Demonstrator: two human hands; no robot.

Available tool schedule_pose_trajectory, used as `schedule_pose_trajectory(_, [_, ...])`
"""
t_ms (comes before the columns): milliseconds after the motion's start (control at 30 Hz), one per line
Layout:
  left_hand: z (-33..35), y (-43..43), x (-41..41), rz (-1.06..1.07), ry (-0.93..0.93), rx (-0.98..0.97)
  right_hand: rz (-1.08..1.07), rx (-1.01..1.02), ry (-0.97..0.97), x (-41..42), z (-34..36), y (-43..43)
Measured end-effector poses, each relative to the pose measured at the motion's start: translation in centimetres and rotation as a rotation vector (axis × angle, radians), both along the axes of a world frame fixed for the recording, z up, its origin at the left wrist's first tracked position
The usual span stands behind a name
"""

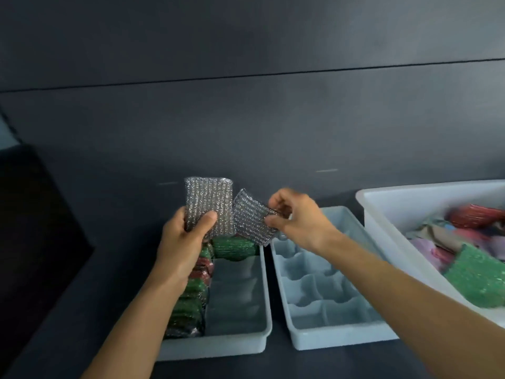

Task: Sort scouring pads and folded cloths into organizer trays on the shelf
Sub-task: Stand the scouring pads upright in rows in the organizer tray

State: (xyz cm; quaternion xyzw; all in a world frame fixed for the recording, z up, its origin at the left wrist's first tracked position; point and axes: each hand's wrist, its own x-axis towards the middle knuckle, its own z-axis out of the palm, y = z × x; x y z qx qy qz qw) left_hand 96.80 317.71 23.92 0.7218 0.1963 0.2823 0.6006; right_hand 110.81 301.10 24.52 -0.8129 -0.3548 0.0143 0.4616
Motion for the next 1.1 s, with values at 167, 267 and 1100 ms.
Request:
schedule_pose_trajectory(167, [-0.7, 2.6, -1.9, 0.08, -0.001, -0.047, 0.009, -0.293, -0.238, -1.6, -1.9, 3.6])
schedule_pose_trajectory(267, [-0.7, 4.0, -3.1, 0.089, 0.006, -0.064, 0.025, -0.444, -0.453, -2.2, -2.9, 4.7])
schedule_pose_trajectory(1100, [-2.7, 4.2, -1.1, -0.22, 0.388, 0.711, 0.181, -0.387, -0.494, -2.7, -1.9, 4.2])
